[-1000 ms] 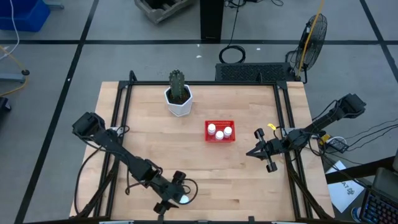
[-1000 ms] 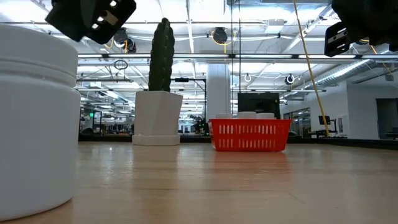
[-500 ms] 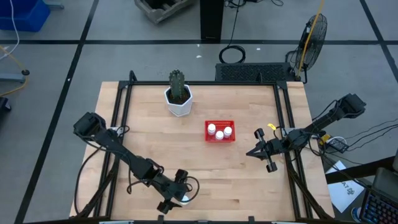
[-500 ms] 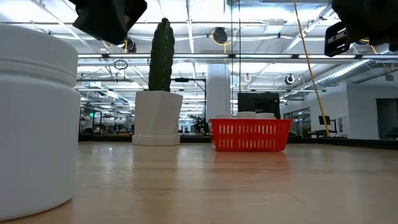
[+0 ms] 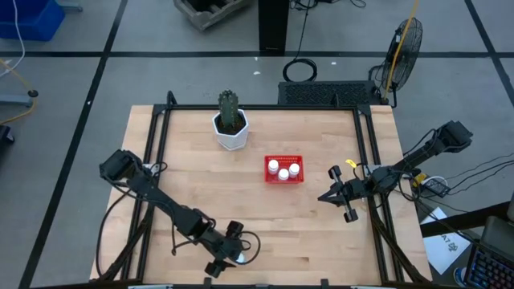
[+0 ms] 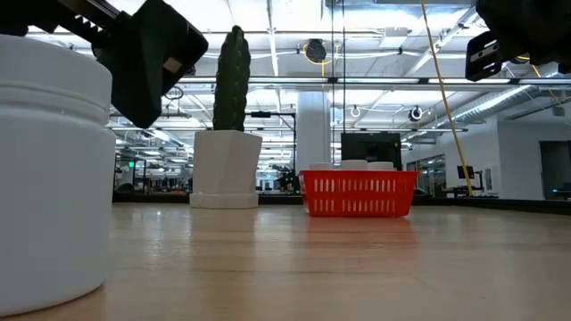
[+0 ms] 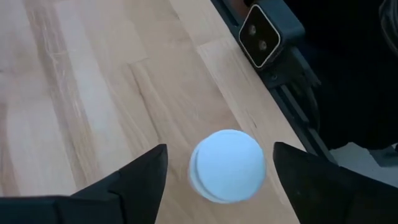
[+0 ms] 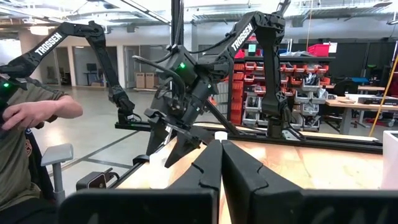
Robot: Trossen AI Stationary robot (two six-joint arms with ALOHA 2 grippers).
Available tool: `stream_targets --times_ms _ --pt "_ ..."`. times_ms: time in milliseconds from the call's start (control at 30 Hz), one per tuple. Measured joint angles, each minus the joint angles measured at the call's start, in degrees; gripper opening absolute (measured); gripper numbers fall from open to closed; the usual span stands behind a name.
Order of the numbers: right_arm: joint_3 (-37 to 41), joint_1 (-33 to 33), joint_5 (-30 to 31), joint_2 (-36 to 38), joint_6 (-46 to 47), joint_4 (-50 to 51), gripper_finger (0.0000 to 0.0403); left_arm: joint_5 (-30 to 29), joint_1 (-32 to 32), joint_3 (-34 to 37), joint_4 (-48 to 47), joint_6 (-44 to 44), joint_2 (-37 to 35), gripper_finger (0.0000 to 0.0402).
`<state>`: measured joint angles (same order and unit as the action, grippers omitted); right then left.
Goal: Pick and place pill bottles into a basket
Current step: Put the white pill bottle into the red bin
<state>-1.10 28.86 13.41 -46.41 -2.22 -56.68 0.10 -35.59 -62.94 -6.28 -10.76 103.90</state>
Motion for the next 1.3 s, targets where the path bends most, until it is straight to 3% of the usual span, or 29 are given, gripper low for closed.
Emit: stream_targets --times_ms 467,800,1000,1167,1300 --pt "0.0 0.01 0.0 0.02 0.0 0.0 0.0004 1.76 0.93 0.0 0.57 0.61 0.54 0.0235" --pt "0.0 0.01 0.0 0.02 0.0 0.0 0.0004 2.47 2.79 0.0 0.79 2.83 1.03 0.0164" --pt "0.0 0.02 0.0 0.02 0.0 0.0 0.0004 2.41 5.84 0.0 0.05 6.62 0.62 0.0165" --pt "0.0 0.02 0.0 0.02 0.0 0.0 0.0004 2.44 10.01 0.0 -1.92 10.47 -2.56 0.019" --pt "0.0 0.0 0.0 0.02 0.0 -0.02 0.0004 2.44 14.51 -0.03 -1.63 14.58 -7.41 0.0174"
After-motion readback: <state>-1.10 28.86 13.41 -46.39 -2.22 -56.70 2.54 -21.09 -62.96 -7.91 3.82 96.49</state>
